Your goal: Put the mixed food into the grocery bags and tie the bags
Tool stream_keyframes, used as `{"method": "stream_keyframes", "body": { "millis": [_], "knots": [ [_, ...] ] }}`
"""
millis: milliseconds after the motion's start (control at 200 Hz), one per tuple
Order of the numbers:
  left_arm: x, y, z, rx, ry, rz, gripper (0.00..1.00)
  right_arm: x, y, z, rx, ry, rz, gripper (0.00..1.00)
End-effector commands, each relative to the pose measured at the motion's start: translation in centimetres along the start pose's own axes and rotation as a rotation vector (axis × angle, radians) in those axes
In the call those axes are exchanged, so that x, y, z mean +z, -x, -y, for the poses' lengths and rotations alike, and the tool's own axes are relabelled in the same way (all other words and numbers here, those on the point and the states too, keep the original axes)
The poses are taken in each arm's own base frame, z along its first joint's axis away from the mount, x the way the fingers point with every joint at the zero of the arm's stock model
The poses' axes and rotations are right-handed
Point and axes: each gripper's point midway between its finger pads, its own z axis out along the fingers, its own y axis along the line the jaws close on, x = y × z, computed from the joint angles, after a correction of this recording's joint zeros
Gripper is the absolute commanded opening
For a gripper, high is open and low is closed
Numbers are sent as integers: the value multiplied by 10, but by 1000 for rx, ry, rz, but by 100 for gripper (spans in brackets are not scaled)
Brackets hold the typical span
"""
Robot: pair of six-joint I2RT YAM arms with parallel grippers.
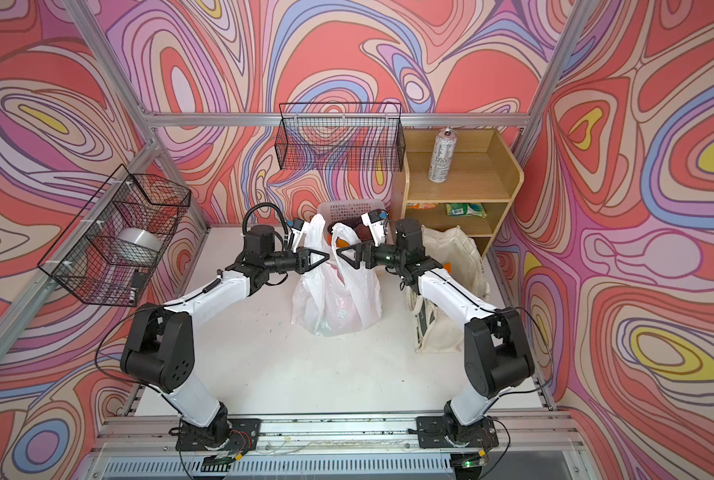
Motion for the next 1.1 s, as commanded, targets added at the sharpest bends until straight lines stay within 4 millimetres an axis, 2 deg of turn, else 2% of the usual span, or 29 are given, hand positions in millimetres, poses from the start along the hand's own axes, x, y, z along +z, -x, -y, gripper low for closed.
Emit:
{"method": "stream_keyframes", "body": {
  "millis": [0, 220, 536, 796, 1092],
  "knots": [
    [2, -4, 2, 11, -23, -12, 0, -15, 16, -7, -20, -8, 65, 97],
    [2, -5, 4, 16, -25, -16, 0, -49, 30, 0, 11, -14, 161, 97],
    [2, -5, 4, 16, -26, -20, 0, -58, 28, -18, -7, 47, 175, 98],
    [2, -3, 5, 14, -29, -22, 0, -54, 22, -21, 8, 86, 161, 98],
    [4, -4, 3, 11, -29, -30, 0, -65, 18, -39, 4, 117, 168, 98]
  ]
}}
